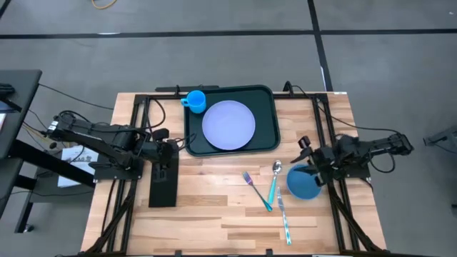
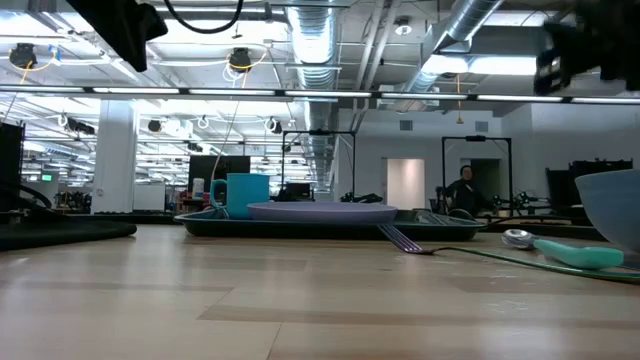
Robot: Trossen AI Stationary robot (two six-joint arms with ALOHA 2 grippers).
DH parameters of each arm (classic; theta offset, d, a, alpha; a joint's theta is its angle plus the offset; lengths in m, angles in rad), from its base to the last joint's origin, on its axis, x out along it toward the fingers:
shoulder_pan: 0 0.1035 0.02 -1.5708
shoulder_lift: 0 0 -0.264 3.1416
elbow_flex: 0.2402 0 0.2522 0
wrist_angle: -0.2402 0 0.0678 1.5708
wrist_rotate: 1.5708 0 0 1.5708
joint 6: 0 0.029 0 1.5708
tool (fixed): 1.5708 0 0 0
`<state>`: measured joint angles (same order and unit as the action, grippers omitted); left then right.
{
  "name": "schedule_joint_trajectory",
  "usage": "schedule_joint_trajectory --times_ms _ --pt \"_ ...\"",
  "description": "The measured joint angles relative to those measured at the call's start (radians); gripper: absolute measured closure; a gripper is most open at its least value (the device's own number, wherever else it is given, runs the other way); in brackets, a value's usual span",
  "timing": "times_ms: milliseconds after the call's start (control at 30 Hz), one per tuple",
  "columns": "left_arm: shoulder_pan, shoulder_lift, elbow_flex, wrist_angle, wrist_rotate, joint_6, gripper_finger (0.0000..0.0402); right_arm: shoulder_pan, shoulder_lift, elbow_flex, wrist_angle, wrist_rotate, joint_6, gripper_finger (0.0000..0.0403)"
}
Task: Set up tray
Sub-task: Put the blue bowl on top of the purple plate on the black tray
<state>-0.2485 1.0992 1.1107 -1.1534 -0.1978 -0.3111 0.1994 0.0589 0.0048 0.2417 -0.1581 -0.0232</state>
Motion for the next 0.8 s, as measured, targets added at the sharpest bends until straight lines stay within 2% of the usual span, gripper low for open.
schedule_joint_trajectory --times_ms 233,367,400,467,567,633,733,800 --pt "0.0 0.0 0.0 0.0 -0.015 0.019 0.0283 0.01 0.0 0.0 0.398 0.001 0.194 0.0284" --pt "0.0 0.0 0.0 0.0 -0.029 0.024 0.0283 0.008 -0.001 0.006 0.473 0.004 0.201 0.0284" --pt "0.0 0.0 0.0 0.0 -0.028 0.024 0.0283 0.005 0.0 0.022 0.434 0.019 0.199 0.0284" --pt "0.0 0.0 0.0 0.0 -0.027 0.023 0.0283 -0.006 0.013 0.087 0.28 0.119 0.21 0.0284" --pt "0.0 0.0 0.0 0.0 -0.024 0.02 0.0283 -0.032 0.06 0.228 -0.161 0.353 0.265 0.0284" --pt "0.0 0.0 0.0 0.0 -0.024 0.019 0.0283 -0.057 0.123 0.327 -0.41 0.443 0.316 0.0284" --pt "0.0 0.0 0.0 0.0 -0.024 0.018 0.0283 -0.105 0.239 0.468 -0.699 0.442 0.397 0.0284" --pt "0.0 0.0 0.0 0.0 -0.024 0.013 0.0283 -0.134 0.295 0.555 -0.869 0.392 0.475 0.0284"
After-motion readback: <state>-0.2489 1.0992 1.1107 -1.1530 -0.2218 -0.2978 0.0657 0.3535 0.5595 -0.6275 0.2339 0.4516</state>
